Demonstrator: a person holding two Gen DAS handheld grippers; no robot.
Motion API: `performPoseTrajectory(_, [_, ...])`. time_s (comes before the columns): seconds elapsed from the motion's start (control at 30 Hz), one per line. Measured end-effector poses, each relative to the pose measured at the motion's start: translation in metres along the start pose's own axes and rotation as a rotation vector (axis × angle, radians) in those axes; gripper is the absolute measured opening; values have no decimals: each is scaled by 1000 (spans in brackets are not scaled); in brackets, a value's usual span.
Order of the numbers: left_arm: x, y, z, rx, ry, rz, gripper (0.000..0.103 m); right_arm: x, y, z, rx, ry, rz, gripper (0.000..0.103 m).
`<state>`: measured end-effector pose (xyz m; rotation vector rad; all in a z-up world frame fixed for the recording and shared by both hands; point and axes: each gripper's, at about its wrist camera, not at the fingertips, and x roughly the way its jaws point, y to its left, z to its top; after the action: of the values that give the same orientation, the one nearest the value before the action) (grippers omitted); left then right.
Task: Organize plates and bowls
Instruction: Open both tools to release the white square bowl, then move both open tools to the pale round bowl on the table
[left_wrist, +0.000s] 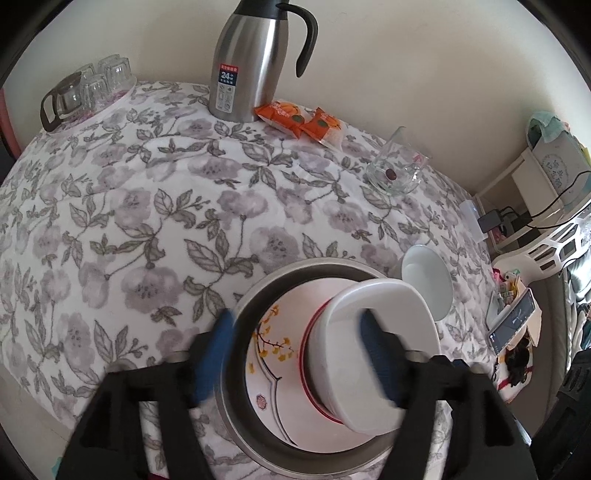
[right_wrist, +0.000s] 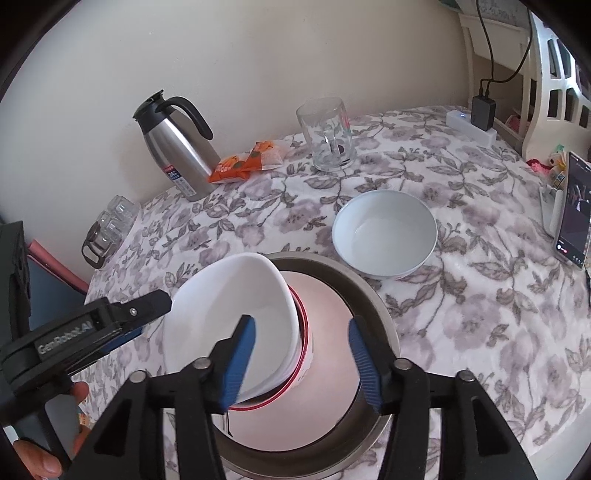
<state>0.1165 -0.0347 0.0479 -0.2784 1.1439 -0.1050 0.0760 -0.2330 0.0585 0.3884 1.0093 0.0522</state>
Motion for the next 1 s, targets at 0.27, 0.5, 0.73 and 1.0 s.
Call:
performPoseTrajectory(0.27, [2, 5, 2, -12, -9, 32, 80, 2, -1, 1, -9, -18, -41, 84])
performPoseTrajectory(0.5, [1, 11, 3, -32, -33, 56, 92, 0, -3, 1, -4, -43, -39, 102])
performPoseTrajectory(0.73, [-3, 14, 5, -20, -76, 103, 96, -4, -4, 2, -9, -79, -37, 103])
performPoseTrajectory(1.0, [-14, 13, 6, -19, -165, 104, 96, -13, -7, 6, -2, -139, -27, 103])
